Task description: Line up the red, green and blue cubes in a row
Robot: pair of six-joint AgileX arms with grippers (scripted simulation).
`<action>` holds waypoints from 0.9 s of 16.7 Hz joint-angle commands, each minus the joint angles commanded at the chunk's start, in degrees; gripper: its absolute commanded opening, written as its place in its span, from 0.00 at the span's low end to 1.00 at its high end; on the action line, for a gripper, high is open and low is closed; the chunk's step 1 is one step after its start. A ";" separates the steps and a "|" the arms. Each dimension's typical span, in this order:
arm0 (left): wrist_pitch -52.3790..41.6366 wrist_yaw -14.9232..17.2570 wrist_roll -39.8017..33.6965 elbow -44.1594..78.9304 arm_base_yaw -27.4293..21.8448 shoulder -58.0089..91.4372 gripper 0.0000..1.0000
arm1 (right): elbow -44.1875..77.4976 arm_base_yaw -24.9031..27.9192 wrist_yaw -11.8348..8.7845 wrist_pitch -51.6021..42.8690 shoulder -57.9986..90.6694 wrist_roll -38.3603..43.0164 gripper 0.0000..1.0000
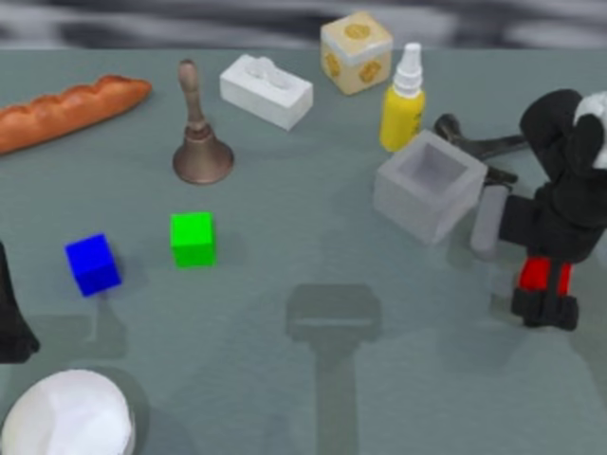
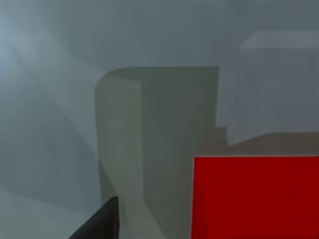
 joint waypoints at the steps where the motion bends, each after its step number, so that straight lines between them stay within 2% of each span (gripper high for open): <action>1: 0.00 0.00 0.00 0.00 0.00 0.00 1.00 | 0.00 0.00 0.00 0.00 0.00 0.00 0.92; 13: 0.00 0.00 0.00 0.00 0.00 0.00 1.00 | 0.00 0.00 0.00 0.00 0.00 0.00 0.02; 15: 0.00 0.00 0.00 0.00 0.00 0.00 1.00 | 0.00 0.00 0.00 0.00 0.00 0.00 0.00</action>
